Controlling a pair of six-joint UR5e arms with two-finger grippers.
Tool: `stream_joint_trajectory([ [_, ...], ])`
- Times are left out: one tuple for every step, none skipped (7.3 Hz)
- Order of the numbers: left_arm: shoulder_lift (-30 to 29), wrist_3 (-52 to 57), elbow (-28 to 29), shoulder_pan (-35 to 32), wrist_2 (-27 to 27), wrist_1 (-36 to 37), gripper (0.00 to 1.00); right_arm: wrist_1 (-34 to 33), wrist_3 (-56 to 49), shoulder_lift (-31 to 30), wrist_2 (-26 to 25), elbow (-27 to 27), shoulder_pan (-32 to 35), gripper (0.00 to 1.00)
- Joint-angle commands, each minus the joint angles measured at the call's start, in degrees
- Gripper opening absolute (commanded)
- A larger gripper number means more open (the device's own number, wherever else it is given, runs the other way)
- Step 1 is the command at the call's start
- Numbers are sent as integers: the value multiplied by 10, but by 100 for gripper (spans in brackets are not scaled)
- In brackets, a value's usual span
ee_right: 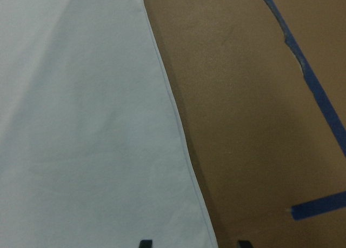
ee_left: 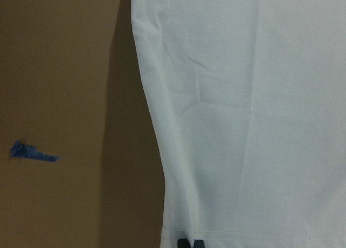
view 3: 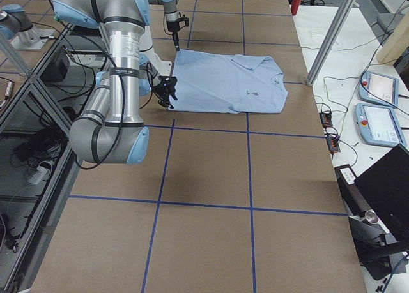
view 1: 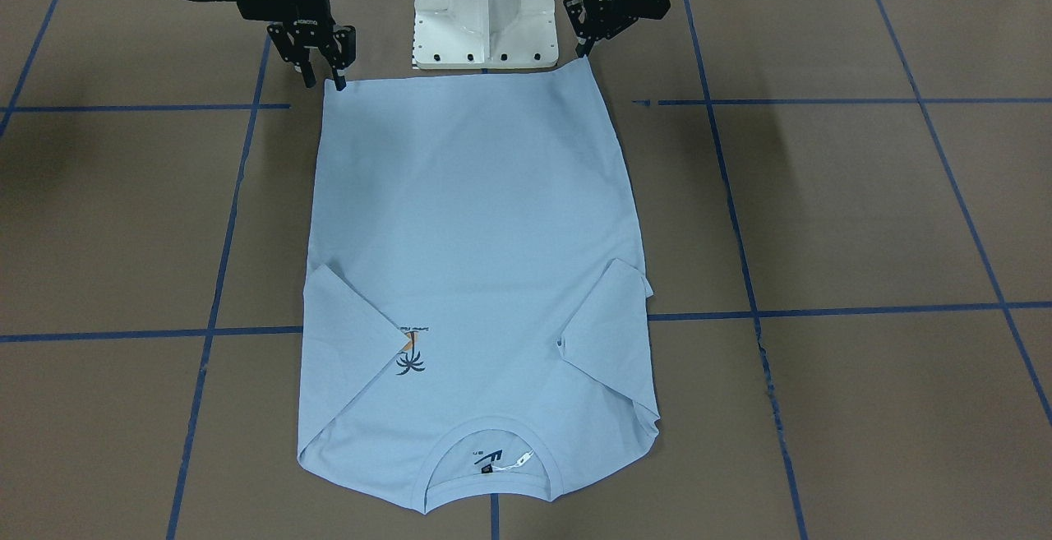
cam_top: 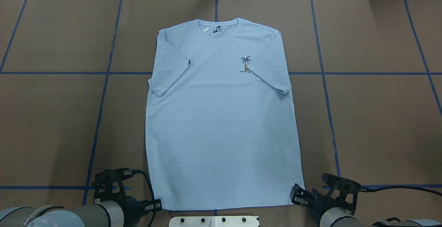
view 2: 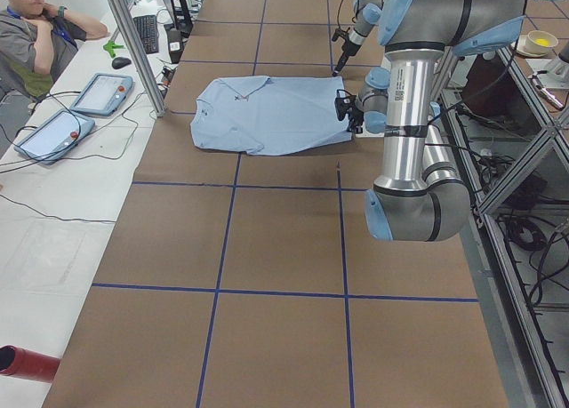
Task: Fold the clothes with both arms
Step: 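Lower both grippers and close them on the two hem corners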
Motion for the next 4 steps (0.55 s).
stream_joint_trajectory([
  [-2,-2,-3,0,-1,0,0,0,1,1,-1,-6,-8,61],
  [-2,-2,-4,0,-1,-1,0,0,1,1,-1,-10,-8,60],
  [-2,-2,-6,0,0,0,0,0,1,1,-2,-10,-10,57],
  [-2,-2,-7,0,0,-1,0,0,1,1,-16,-10,-17,55],
])
